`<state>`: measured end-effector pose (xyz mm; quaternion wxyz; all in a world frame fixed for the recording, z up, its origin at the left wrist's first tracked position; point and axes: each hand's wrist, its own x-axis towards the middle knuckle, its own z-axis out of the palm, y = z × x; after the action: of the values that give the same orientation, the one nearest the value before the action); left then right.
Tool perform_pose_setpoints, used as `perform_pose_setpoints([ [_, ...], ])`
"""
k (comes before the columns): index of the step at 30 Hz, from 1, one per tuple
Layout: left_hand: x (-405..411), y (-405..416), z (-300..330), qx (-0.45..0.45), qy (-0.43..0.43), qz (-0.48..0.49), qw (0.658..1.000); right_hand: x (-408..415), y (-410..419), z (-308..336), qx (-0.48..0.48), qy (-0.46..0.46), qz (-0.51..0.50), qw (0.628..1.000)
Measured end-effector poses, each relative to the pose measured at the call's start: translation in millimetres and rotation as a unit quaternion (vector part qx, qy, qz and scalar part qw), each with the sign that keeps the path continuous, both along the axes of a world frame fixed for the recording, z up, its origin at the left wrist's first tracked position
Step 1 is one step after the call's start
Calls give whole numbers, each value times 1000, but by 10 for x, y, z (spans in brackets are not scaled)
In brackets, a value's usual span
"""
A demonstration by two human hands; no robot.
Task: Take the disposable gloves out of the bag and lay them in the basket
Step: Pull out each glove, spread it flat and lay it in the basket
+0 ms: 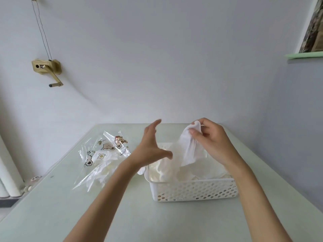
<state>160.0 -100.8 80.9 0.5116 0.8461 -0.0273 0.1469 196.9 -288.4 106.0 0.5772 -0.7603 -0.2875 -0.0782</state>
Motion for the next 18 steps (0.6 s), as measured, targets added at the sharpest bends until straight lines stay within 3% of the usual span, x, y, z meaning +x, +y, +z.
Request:
perform_pose_setpoints([
  [3,20,-55,282,102,24,-168,980,-5,-16,193,-55,-29,54,997],
  [6,35,-144,498,90,69,-255,960,-51,-44,450,-89,-40,92,991],
  [9,56,-179,569,55,92,-255,961,-106,-154,661,-78,-33,87,993],
  [13,13,-35,561,5,54,-249,967,-84,-259,753,4,-18,41,999],
  [18,-178,303,609,-45,18,-242,969,-129,-92,736,33,-14,23,999],
])
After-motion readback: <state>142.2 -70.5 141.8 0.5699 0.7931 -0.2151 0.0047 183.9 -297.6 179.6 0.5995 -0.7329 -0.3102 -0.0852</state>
